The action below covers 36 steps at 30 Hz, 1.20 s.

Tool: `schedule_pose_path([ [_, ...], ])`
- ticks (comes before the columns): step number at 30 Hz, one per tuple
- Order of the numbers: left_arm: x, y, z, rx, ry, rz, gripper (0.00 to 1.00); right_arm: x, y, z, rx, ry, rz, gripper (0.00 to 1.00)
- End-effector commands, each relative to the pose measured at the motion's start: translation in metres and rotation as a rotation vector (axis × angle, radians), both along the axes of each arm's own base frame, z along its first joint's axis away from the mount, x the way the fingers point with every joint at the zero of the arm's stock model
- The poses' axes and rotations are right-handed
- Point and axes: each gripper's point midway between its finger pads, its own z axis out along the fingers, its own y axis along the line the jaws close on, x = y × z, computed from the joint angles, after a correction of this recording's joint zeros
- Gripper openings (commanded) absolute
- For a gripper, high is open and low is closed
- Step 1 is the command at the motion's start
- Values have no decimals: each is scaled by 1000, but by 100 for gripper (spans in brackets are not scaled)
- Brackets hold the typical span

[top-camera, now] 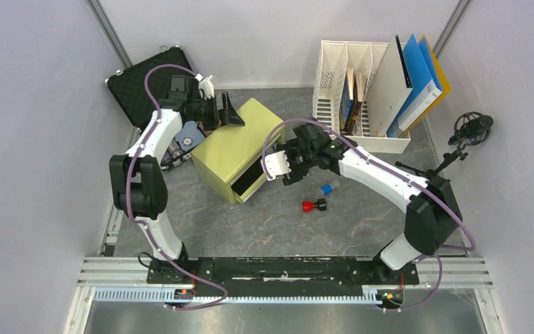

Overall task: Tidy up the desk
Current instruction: Open the drawer in the storage box, then pick up the stationery from the center of the board.

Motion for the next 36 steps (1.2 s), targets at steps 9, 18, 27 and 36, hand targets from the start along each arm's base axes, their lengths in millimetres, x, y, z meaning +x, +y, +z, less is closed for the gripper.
schedule_pose_path([
  [9,14,35,-38,230,11,88,100,-112,-65,-45,-50,345,-79,76],
  [18,25,29,-21,190,-14,91,100,-130,-76,-85,-77,429,-115,74],
  [27,26,27,-12,177,-31,88,100,-118,-85,-113,-144,411,-183,69],
  [36,28,26,1,171,-54,88,100,-113,-82,-117,-127,412,-231,51],
])
